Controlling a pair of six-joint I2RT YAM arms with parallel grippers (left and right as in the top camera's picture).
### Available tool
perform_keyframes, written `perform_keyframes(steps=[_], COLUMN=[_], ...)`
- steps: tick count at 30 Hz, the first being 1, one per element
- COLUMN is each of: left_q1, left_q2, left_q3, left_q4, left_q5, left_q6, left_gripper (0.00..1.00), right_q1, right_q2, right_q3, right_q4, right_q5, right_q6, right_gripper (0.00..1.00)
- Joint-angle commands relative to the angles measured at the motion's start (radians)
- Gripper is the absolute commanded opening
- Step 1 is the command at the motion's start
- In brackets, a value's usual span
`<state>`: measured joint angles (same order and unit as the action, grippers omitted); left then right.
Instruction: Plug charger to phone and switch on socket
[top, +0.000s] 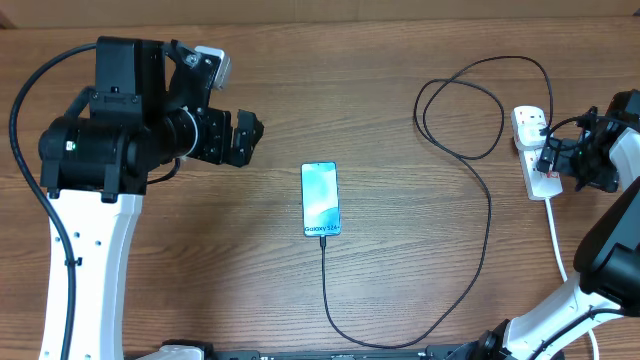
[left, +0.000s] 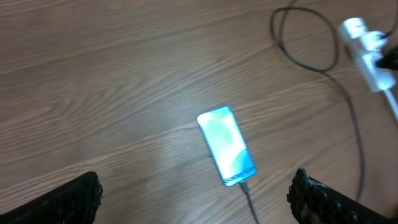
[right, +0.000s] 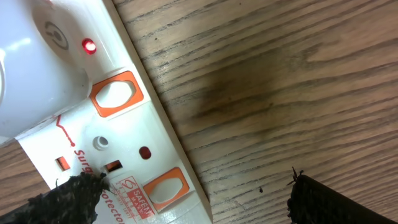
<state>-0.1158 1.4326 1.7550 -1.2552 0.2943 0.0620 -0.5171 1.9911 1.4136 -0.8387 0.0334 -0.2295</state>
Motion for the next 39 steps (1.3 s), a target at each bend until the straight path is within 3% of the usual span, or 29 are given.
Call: perform_keyframes(steps=[1,5,10,17,25,30,39], left_q1=[0.004,0.004,0.004,0.003,0.003,0.003,0.005], left_q2=[0.019,0.019,0.018,-0.008,-0.117,-0.250,-0.419], left_q3=[0.021,0.016,-0.065,-0.317,-0.789,-1.194,-1.511], left_q4=[0.003,-0.024,0.093,0.409,0.886,1.332,1.571], left_q5=[-0.093,-0.125,-0.050,0.088,0.151,0.089,-0.095], left_q6=[0.027,0.053,0.054,0.053,0.034,0.030,-0.102], left_gripper=[1.00,1.00,0.99,0.99,1.00,0.99,1.00], right_q1=[0.000,0.000,0.000,0.000,0.000,0.000,0.000], right_q2=[0.033,0.033,0.033,0.033,0.033,0.033,0.033], right_q3=[-0.004,-0.004,-0.004,-0.004,-0.004,-0.004,-0.004], right_q4=[-0.001,-0.001,-0.001,-0.001,-0.001,-0.001,-0.001], right_q5=[0.013,0.013,0.013,0.013,0.013,0.013,0.013], right_q6=[-0.008,-0.008,-0.008,-0.008,-0.008,-0.008,-0.008], right_gripper=[1.00,1.00,1.00,1.00,1.00,1.00,1.00])
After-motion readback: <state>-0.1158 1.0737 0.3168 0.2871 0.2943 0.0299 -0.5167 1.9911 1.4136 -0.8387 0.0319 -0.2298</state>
